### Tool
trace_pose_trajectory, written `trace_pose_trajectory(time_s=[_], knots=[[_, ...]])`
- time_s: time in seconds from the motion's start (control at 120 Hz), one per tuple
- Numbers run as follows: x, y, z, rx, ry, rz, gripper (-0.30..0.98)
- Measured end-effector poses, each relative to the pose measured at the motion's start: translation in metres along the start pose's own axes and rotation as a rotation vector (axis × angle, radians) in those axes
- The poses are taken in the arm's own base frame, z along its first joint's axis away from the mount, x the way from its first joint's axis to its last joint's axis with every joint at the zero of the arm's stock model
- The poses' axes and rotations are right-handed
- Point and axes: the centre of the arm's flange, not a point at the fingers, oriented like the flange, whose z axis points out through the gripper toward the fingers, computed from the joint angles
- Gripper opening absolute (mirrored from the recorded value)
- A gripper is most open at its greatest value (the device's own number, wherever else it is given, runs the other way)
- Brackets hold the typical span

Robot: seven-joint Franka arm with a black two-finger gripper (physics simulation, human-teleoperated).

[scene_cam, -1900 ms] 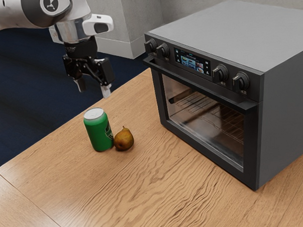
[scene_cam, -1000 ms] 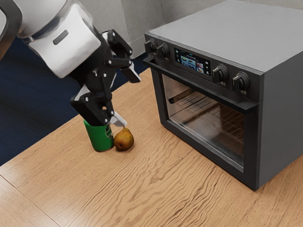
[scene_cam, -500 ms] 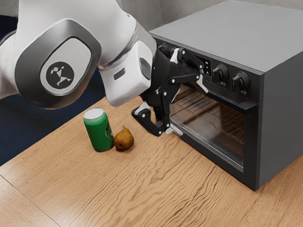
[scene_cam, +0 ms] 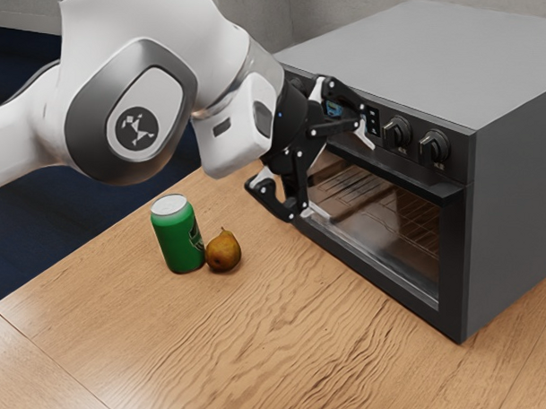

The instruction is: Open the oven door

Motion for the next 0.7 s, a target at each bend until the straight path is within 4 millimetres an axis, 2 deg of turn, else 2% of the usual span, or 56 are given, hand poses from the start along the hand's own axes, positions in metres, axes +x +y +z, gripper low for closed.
trace_pose_trajectory(time_s=[0.075,0.2,0.275,0.7], knots=[[-0.009,-0.002,0.006,0.001,-0.001,-0.004,0.69],[-0.061,-0.006,0.016,-0.003,-0.031,-0.057,0.69],[-0.078,-0.013,0.025,-0.003,-0.029,-0.069,0.69],[-0.097,-0.036,0.060,-0.002,0.000,-0.051,0.69]])
